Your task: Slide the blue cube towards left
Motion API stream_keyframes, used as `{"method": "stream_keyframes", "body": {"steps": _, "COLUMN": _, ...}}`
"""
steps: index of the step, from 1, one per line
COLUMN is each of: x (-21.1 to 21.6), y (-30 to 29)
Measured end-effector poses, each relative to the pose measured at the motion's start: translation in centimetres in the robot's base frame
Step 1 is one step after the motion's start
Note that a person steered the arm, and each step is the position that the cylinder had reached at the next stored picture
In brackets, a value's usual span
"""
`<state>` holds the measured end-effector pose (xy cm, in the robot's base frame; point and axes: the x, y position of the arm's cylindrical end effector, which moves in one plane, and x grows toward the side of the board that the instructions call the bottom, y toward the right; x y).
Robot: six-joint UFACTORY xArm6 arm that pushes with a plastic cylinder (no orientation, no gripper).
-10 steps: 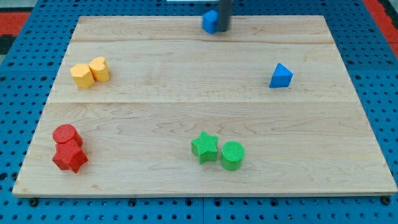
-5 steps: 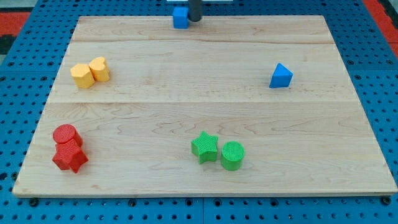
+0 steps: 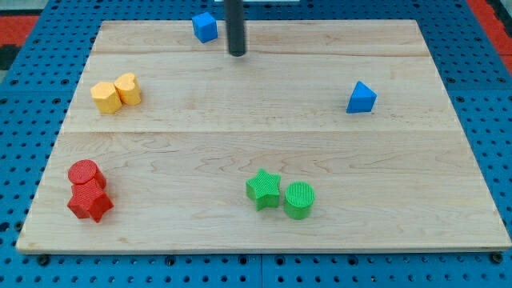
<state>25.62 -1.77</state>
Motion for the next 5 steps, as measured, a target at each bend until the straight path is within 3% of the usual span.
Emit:
{"method": "stream_keyframes", "body": {"steps": 1, "x": -5.4, "y": -1.7}}
{"method": "stream_keyframes", "body": {"steps": 2, "x": -6.3, "y": -4.3}}
{"method": "stream_keyframes", "body": {"steps": 4, "x": -2.5, "y": -14.5}}
{"method": "stream_keyframes", "body": {"steps": 5, "x": -0.9, "y": -13.4}}
